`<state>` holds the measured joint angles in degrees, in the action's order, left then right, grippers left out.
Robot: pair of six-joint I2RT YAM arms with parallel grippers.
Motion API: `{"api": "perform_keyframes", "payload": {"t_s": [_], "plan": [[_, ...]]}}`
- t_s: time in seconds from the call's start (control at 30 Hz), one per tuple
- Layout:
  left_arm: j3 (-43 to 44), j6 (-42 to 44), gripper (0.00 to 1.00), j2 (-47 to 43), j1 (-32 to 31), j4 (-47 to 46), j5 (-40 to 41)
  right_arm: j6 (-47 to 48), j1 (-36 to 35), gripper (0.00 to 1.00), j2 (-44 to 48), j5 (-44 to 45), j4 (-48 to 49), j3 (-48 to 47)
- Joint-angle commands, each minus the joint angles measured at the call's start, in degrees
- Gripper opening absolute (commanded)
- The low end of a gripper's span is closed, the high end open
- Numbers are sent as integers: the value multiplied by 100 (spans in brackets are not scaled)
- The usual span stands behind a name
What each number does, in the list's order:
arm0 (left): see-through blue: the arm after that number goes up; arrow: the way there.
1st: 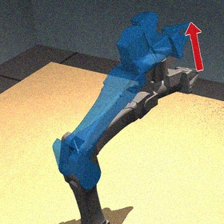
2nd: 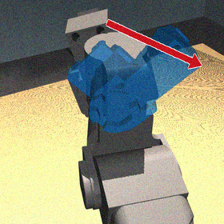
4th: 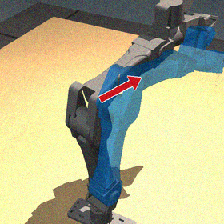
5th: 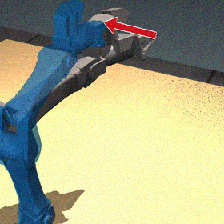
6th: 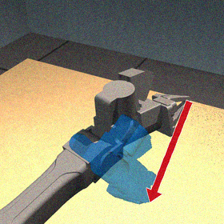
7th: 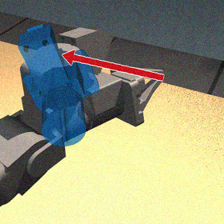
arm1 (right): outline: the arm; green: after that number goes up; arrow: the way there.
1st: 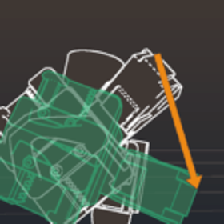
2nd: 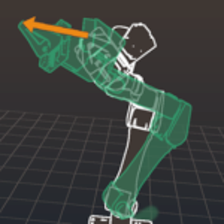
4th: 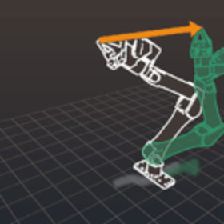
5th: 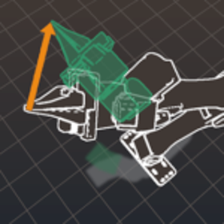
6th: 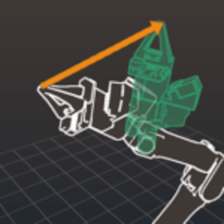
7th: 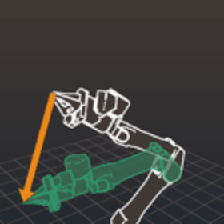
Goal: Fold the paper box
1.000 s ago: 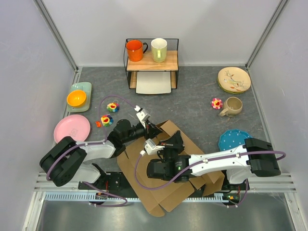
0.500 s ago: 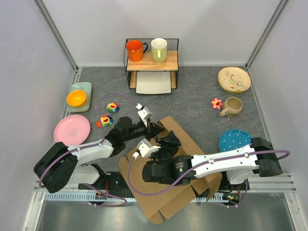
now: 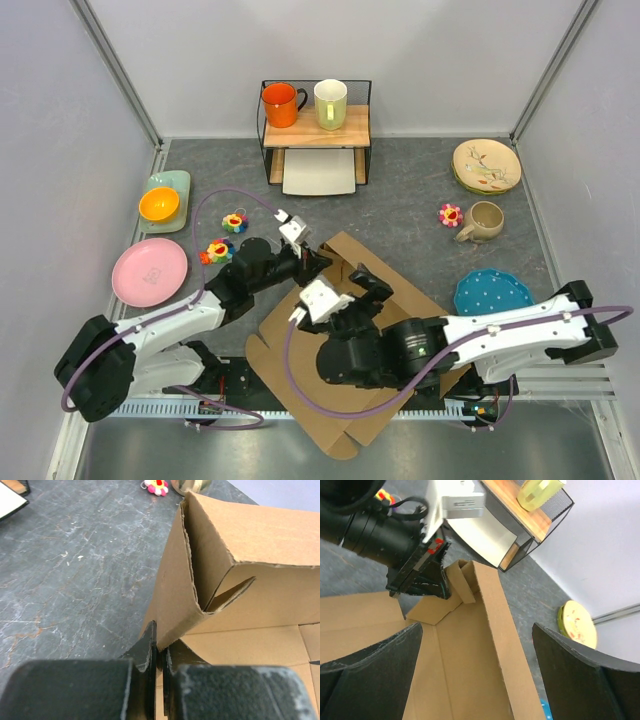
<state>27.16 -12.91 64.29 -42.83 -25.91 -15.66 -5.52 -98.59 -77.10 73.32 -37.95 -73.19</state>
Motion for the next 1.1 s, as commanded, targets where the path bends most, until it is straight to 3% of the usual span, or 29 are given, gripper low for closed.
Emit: {"api": "perform_keyframes", "payload": {"t_s": [0.0,0.13,0.23,0.4,0.57,0.77,0.9,1.07], "plan": [[395,113,2,-408,-6,944,519,-940,-12,98,616,314,16,-380],[466,-150,2,-803,3,1622,1019,-1827,462,98,995,-114,16,-345],[344,-326,2,-1137,3,1931,1310,-1830,831,98,1101,-283,60,-144],[150,-186,2,-1498,3,2037,1346,-1233,1298,98,899,-731,349,339],[158,-37,2,-1560,-6,2143,1329,-442,1421,98,820,-968,1306,656],[141,-19,2,-1507,3,2169,1302,463,1798,96,276,-803,1826,701],[62,-19,4,-1507,3,2090,1294,982,2159,82,-85,-652,2116,910],[-123,25,13,-1516,3,1634,1127,1544,2361,49,-261,-740,2616,1306]]}}
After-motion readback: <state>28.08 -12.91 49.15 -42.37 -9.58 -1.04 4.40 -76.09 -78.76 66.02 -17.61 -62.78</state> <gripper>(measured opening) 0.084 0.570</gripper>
